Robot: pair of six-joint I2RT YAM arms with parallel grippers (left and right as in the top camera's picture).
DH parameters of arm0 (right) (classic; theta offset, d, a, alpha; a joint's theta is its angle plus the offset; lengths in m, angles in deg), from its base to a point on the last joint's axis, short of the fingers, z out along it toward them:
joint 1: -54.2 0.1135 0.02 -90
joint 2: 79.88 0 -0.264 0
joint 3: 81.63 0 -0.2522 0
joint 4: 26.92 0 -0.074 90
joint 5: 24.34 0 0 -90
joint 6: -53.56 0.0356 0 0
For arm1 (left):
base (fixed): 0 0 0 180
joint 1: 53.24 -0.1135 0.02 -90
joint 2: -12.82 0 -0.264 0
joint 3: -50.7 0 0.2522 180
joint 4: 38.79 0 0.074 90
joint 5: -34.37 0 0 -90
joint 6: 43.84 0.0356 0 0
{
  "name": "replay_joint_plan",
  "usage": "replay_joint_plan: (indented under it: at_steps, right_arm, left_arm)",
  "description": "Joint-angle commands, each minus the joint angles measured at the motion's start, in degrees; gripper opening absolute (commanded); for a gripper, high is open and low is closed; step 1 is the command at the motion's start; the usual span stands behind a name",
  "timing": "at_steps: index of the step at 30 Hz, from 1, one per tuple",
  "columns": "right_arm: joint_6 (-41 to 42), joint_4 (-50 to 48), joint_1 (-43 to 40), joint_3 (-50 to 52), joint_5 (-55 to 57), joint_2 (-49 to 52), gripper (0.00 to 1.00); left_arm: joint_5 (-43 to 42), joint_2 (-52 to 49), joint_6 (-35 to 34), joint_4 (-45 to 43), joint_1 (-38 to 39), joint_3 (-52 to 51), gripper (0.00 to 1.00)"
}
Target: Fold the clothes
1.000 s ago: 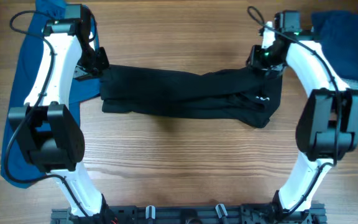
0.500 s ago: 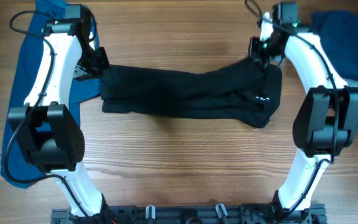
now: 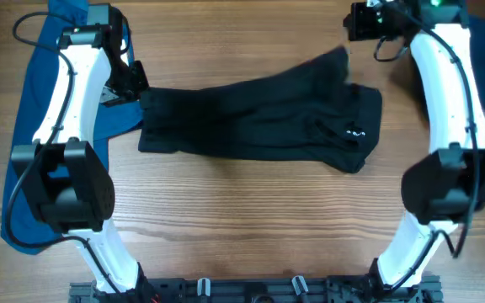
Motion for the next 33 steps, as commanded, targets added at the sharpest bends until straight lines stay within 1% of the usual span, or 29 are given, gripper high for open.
replay_joint_plan:
  at_steps: [1,3,5,6,7,8,9,10,11,13,17,19,20,23,26,28,33]
  right_arm:
    - [-2.95,4.87,0.02,-1.77,-3.54,-7.04,0.04]
    - [-2.54,9.64,0.02,-1.77,-3.43,-7.91,0.04]
    - [-1.53,11.1,0.02,-1.05,-0.74,-7.34,0.05]
    - [1.84,10.38,0.02,-0.02,3.69,-5.84,0.13]
    - [4.44,9.38,0.02,0.39,6.03,-4.48,0.26]
    - [5.42,8.31,0.02,0.68,7.02,-3.32,0.44]
    - [6.03,7.02,0.02,0.79,7.54,-1.86,0.53]
    - [6.08,5.11,0.02,0.79,7.52,0.17,0.59]
    - [6.56,3.43,0.02,0.79,7.52,2.05,0.64]
    - [7.8,-0.66,0.02,0.79,7.58,6.25,0.66]
    - [10.21,-6.38,0.02,0.79,9.29,12.52,0.66]
    - [12.48,-7.96,0.04,0.79,9.68,14.71,0.58]
    - [14.4,-8.79,0.04,0.79,10.03,15.63,0.52]
    - [16.46,-9.38,0.2,0.79,12.15,17.35,0.49]
    - [17.64,-8.63,0.24,0.94,14.29,19.3,0.49]
    - [17.64,-8.13,0.24,0.94,14.36,20.37,0.51]
    - [17.59,-8.31,0.24,0.94,14.36,22.05,0.5]
  left_arm:
    - [-1.07,-0.33,0.15,-0.15,-0.46,-0.37,0.04]
    - [-1.09,-0.33,0.15,-0.15,-0.46,-0.37,0.04]
    - [-1.09,-0.33,0.15,-0.37,-0.46,-0.37,0.04]
    - [-1.09,-0.33,0.15,-0.57,-0.46,-0.37,0.04]
    - [-1.09,-0.33,0.15,-0.57,-0.46,-0.37,0.04]
    - [-1.09,-0.33,0.15,-0.55,-0.46,-0.37,0.04]
    - [-1.09,-0.33,0.15,-0.55,-0.46,-0.37,0.04]
    - [-1.09,-0.33,0.15,-0.55,-0.46,-0.37,0.05]
    - [-1.09,-0.33,0.15,-0.57,-0.46,-0.37,0.08]
    - [-1.09,-0.33,0.15,-0.55,-0.46,-0.37,0.1]
    - [-1.09,-0.33,0.15,-0.52,-0.46,-0.37,0.11]
    - [-1.09,-0.33,0.15,-0.5,-0.46,-0.37,0.12]
    - [-1.09,-0.33,0.13,-0.52,-0.46,-0.37,0.13]
    - [-1.09,-0.33,0.11,-0.5,-0.46,-0.37,0.15]
    - [-1.09,-0.33,0.13,-0.52,-0.46,-0.37,0.15]
    - [-1.09,-0.33,0.13,-0.52,-0.46,-0.37,0.16]
    - [-1.09,-0.33,0.13,-0.52,-0.46,-0.37,0.16]
